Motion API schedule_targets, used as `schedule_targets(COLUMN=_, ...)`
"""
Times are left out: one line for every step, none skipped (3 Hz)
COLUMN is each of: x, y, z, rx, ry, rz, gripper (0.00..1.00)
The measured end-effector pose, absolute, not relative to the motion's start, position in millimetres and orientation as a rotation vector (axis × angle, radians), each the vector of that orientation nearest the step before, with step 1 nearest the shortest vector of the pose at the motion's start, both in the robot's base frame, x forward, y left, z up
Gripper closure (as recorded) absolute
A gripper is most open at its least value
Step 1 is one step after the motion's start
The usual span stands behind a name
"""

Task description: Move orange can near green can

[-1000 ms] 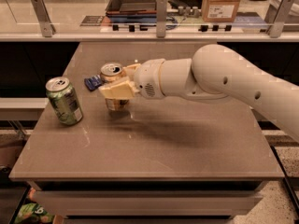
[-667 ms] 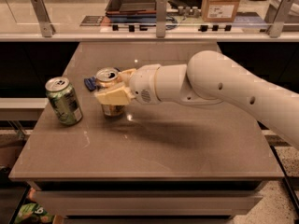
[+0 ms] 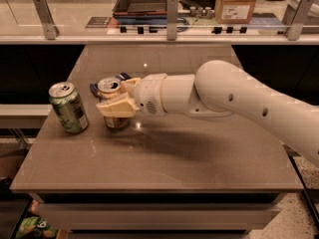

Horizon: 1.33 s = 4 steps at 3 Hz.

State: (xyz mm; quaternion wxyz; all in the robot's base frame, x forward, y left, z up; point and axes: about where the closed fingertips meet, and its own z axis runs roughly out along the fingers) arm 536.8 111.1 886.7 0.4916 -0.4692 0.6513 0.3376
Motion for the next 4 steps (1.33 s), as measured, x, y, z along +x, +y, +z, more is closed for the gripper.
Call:
schedule_targets(x=535.7, y=113.1, z=887.3, rx=-1.143, ry=1.578, rz=0.820, gripper=0.59)
schedule_targets(x=534.7, y=114.9, z=887.9, rx=-1.147, ry=1.576, rz=0.821, gripper=0.36)
schedule_targets(x=533.6, y=116.9, z=888.5, rx=-1.151, ry=1.574, rz=0.822, gripper=0.12)
schedule_targets(x=532.5, y=118.7, z=889.1, rx=-1.155, ry=1.572, rz=0.823, gripper=0.00)
